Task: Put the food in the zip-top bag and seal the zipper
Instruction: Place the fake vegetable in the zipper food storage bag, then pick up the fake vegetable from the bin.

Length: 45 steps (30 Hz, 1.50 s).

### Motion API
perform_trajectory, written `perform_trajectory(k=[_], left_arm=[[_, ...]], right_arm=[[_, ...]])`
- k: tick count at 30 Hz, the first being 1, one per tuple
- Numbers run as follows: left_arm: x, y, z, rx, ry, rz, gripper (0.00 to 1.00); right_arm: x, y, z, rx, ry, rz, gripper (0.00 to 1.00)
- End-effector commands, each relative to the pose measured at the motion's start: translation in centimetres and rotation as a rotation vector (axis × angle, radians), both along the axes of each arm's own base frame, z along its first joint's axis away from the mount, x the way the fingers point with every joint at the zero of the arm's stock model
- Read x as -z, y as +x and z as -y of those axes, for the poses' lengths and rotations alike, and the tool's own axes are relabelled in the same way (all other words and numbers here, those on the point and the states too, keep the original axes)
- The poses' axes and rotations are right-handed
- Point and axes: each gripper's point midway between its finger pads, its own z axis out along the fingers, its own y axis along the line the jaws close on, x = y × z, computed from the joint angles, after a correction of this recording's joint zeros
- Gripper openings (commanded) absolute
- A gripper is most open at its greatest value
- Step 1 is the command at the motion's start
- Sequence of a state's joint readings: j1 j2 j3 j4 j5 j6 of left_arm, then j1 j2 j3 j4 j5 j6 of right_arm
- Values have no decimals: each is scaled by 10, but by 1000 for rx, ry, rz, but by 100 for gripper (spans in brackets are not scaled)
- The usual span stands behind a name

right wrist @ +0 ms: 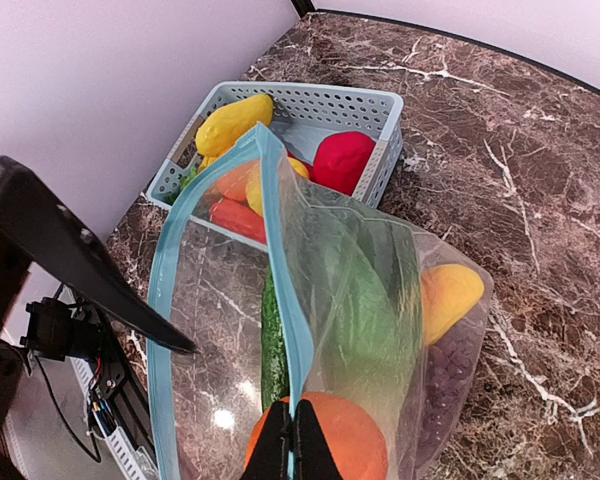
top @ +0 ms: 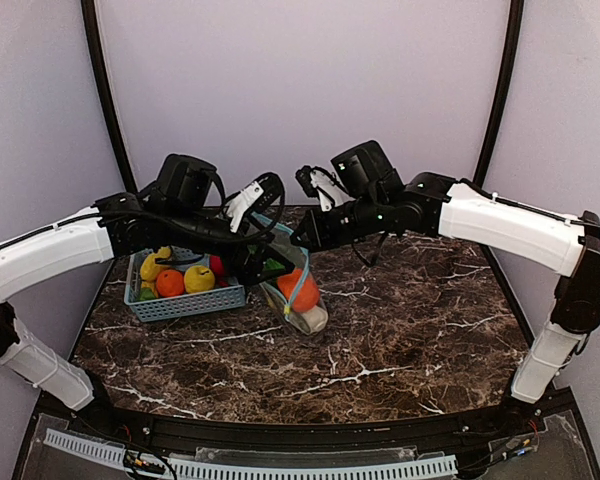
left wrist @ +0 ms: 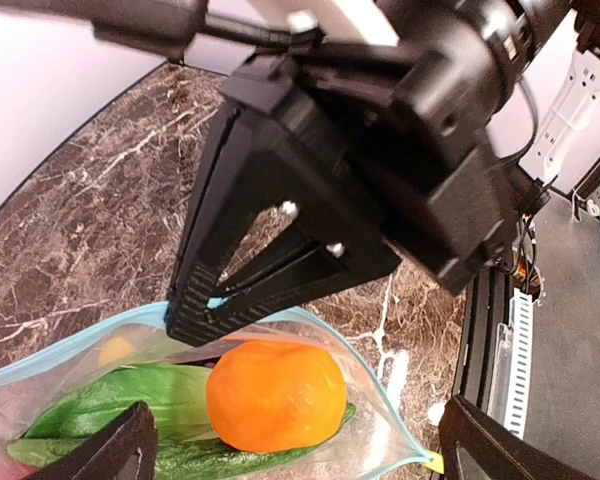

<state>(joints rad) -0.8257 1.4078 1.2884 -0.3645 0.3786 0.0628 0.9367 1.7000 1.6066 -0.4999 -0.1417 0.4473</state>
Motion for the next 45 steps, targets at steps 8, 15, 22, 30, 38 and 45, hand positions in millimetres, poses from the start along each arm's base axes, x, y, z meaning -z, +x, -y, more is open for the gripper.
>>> perform_trajectory(k=[8,15,22,30,38,45], left_arm=[[-32,24,-82,-341,-61,-44,99],[21,55,-156,-626,40,-171,99],[75,62,-210,-791,112,-291,99],[130,66,-277,-1023,162,-432,99],[166,66,-316,-1160,336,-467,82],[189,65,-329,-1202,441,-490,72]], right_arm=[[-31,5,-8,4,86,75,0],[-29,5,-7,6,82,75,0],[-27,5,-7,4,81,74,0],[-27,5,-5,6,79,80,0],[-26,5,-1,8,77,85,0],[-25,7,3,14,79,87,0]])
